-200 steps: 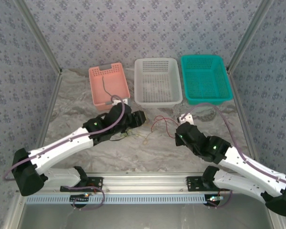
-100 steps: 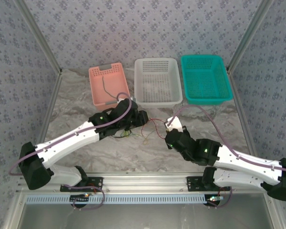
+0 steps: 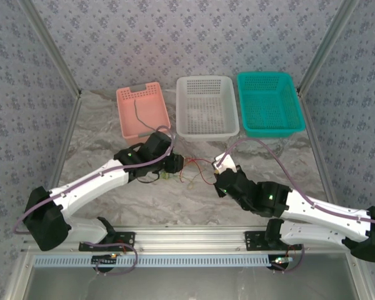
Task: Untangle the cables
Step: Straighten the cable.
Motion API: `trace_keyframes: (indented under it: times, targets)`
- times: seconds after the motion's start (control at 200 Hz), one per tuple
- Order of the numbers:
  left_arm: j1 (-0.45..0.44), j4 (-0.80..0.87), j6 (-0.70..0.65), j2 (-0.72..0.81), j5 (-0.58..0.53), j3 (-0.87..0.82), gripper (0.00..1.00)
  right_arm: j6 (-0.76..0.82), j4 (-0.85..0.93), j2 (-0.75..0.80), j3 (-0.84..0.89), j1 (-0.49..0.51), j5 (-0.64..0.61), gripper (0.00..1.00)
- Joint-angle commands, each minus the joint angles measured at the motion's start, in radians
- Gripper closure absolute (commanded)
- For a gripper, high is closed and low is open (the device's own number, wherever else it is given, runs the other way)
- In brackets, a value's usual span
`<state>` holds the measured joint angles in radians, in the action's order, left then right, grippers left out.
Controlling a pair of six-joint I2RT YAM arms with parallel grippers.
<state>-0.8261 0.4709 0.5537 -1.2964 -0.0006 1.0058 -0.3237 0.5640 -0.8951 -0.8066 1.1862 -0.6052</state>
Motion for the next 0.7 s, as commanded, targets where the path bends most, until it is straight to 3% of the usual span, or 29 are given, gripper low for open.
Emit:
trace_keyframes:
  times: [0.0,0.695]
  targets:
    - [0.01,-0.051,-0.098,0.002,0.086,0.004,0.57,0.01,0.003,0.002,-0.034,-0.008,0.032,1.0]
    - [0.032,-0.169,-0.097,-0.049,0.163,-0.037,0.67,0.003,-0.002,0.011,-0.028,-0.045,0.096,1.0]
